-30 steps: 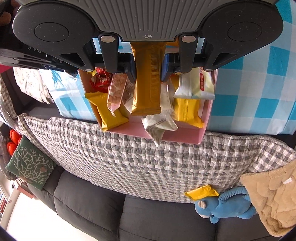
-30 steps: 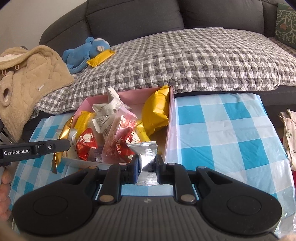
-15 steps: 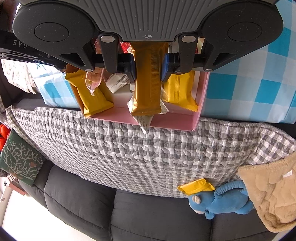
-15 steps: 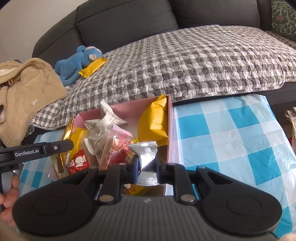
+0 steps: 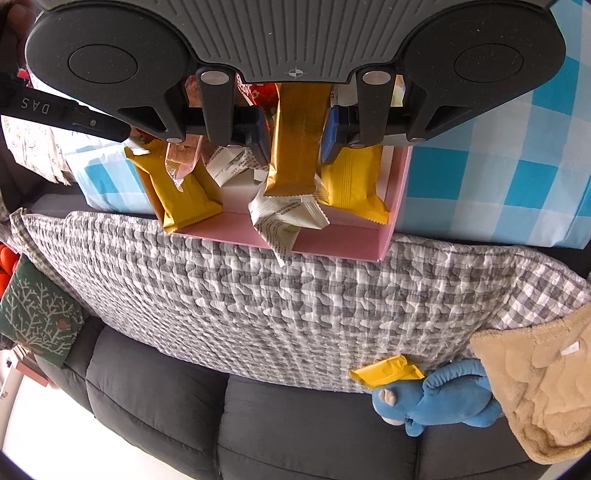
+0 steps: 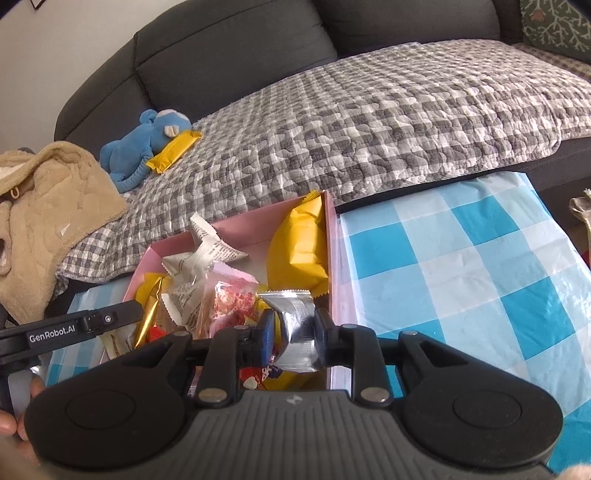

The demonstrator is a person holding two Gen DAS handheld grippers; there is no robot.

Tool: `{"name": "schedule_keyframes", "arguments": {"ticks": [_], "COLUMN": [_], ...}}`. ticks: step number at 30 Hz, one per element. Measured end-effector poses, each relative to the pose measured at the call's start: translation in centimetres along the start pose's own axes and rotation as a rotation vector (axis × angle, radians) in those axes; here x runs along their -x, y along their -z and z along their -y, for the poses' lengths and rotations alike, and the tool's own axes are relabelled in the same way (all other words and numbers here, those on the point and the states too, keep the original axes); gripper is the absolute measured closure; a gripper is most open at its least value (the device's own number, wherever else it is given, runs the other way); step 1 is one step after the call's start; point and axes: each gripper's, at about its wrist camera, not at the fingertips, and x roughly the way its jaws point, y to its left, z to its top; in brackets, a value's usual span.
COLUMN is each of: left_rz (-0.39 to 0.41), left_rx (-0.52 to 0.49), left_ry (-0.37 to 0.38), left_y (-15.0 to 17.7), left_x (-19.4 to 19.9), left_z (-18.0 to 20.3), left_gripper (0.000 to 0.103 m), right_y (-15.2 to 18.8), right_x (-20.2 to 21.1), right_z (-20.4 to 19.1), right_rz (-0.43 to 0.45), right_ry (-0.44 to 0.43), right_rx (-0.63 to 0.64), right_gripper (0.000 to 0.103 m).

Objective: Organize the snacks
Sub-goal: 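Open both tools to drop the gold bar and silver candy in the box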

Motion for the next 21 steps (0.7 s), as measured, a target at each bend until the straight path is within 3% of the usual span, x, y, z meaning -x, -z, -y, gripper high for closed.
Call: {"name": "schedule_keyframes", "arguments": {"ticks": [4, 8, 11, 14, 17, 19, 21], "left_rz": [0.017, 0.026, 0.01, -0.016, -0.037, -0.054, -0.071], "left_rx": [0.041, 0.016, 0.024, 0.009, -0.013, -0.009, -0.005], "left_ry": [0.001, -0.026, -0.034, -0.055, -0.078, -0.075, -0.08], "left_y": [-0.2, 0.3, 1.3, 2.5, 3.9, 4.9, 5.8], "left_x": [1.5, 3.2, 4.4, 5.3, 6.3, 6.9, 7.5], "left_z": [-0.9, -1.2, -1.7, -1.9, -1.9, -2.1, -2.4], "left_gripper": [0.069, 0.066, 0.058, 0.058, 0.055, 0.052, 0.052], "right_y": [-0.1, 0.0, 0.3, 0.5, 0.9, 1.4, 1.9], "right_x": [1.0, 1.8, 2.4, 3.3, 4.0, 4.3, 4.6], "right_z": [0.0, -0.1, -0.6, -1.2, -1.9, -2.6, -3.2], "right_rz": [0.011, 0.009, 0.004, 0.011, 0.007, -0.003, -0.004], "right_ry": [0.007, 0.013, 0.022, 0.024, 0.022, 0.027, 0.055], "right_rx": [-0.009, -0.02, -0.008, 0.002, 0.01, 0.036, 0.06], "right_gripper": [0.079, 0.078, 0.075, 0.071, 0.065, 0.05, 0.045]}}
